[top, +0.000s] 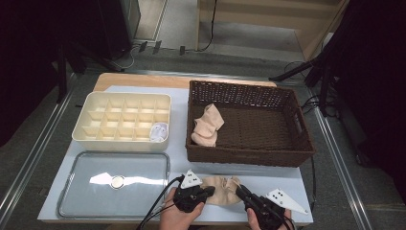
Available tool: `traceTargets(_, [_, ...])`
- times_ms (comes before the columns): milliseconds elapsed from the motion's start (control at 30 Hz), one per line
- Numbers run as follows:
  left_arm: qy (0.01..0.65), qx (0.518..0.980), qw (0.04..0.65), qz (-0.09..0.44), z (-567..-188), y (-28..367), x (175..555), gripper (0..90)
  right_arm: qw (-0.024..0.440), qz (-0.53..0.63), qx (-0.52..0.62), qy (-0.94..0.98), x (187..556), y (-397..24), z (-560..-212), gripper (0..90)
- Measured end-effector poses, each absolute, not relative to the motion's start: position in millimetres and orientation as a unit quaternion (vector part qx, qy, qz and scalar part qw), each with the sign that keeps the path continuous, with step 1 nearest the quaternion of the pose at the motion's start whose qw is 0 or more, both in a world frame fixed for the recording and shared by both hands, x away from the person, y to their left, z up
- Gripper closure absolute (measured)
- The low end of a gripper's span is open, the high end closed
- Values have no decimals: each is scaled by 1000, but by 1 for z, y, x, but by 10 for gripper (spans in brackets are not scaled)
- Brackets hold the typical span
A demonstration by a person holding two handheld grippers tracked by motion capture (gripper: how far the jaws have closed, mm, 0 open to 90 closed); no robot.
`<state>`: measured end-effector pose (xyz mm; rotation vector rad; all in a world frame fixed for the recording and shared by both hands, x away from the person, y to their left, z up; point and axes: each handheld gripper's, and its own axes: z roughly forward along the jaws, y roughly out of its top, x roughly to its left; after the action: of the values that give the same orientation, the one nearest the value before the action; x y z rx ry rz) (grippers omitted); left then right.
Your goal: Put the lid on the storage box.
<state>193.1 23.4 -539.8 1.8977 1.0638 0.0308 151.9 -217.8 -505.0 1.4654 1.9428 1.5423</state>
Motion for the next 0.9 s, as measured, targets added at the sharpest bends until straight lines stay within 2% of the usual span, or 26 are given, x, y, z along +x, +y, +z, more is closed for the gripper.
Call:
traceTargets(600, [445,763,468,-1,-536,12,195,900,128,539,480,681,149,-193,-496,845])
traceTargets(767, [433,761,483,17,-521,25,189,900,141,532,481,682,150,-188,-494,844])
traceTargets(900, [442,751,489,30,-514,51,188,900,145,530,480,684,150,-181,-494,843])
